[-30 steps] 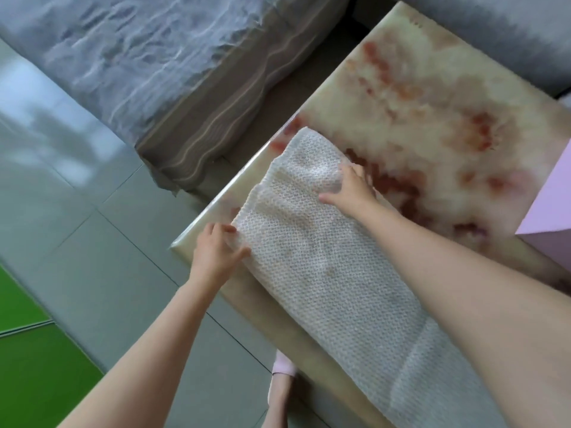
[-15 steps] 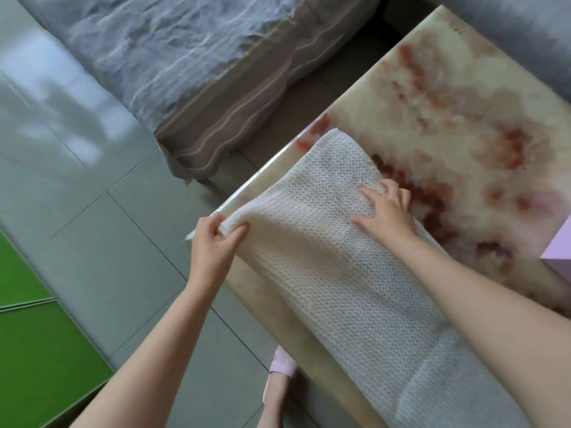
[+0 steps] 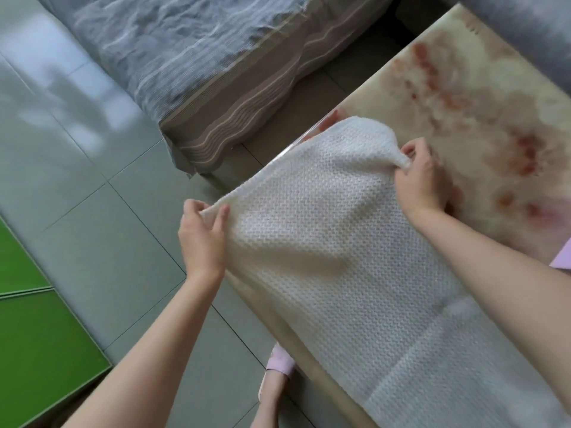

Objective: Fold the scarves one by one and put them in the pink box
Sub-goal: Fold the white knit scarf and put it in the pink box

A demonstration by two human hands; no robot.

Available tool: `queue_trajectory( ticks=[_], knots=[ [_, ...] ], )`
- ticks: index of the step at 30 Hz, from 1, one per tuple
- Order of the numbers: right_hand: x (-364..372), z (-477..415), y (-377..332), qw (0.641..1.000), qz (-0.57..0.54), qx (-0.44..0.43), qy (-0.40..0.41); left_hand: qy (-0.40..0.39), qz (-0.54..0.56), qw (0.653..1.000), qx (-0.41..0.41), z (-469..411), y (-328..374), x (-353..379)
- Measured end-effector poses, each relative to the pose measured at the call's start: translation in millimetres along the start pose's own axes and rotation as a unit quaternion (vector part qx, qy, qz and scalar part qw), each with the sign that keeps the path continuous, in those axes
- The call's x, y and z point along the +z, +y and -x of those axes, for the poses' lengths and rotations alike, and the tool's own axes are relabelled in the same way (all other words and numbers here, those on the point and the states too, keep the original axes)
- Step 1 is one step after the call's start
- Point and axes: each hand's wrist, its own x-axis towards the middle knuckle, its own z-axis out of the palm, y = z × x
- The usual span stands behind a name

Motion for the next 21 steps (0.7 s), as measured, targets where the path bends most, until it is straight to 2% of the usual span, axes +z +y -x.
queue_trajectory(
  ticks=[1, 6, 10, 13, 15, 17, 19, 21],
  knots=[
    [2.4, -0.4, 0.9, 1.0, 0.019, -0.01, -0.014, -0.013, -0.005, 1.0, -0.01, -2.2, -2.6, 1.7],
    [22.7, 33.1, -0.5, 0.976, 0.059, -0.014, -0.208, -0.162, 0.039, 0.982, -0.089, 10.3, -19.0, 1.9],
    [34.5, 66.5, -17.6, 0.936, 0.096, -0.118, -0.319, -0.162, 0.031, 0.978, -0.126, 9.1, -28.4, 1.9],
    [41.2, 88.8, -28.9, 0.91, 0.095, -0.156, -0.372, -0.179, 0.08, 0.968, -0.159, 6.0, -27.7, 1.2],
    [43.9, 95.6, -32.0, 0.906, 0.108, -0.152, -0.38, -0.141, 0.115, 0.972, -0.146, 6.6, -23.3, -0.1],
    [44.1, 96.5, -34.9, 0.903, 0.118, -0.146, -0.387, -0.067, 0.126, 0.981, -0.133, 6.3, -21.3, -2.4],
    [44.3, 96.8, -37.3, 0.903, 0.111, -0.156, -0.386, 0.019, 0.113, 0.984, -0.139, 4.3, -23.1, -5.1],
    [44.6, 99.7, -39.4, 0.897, 0.115, -0.18, -0.387, 0.065, 0.107, 0.979, -0.159, 2.2, -31.0, -6.6]
  ],
)
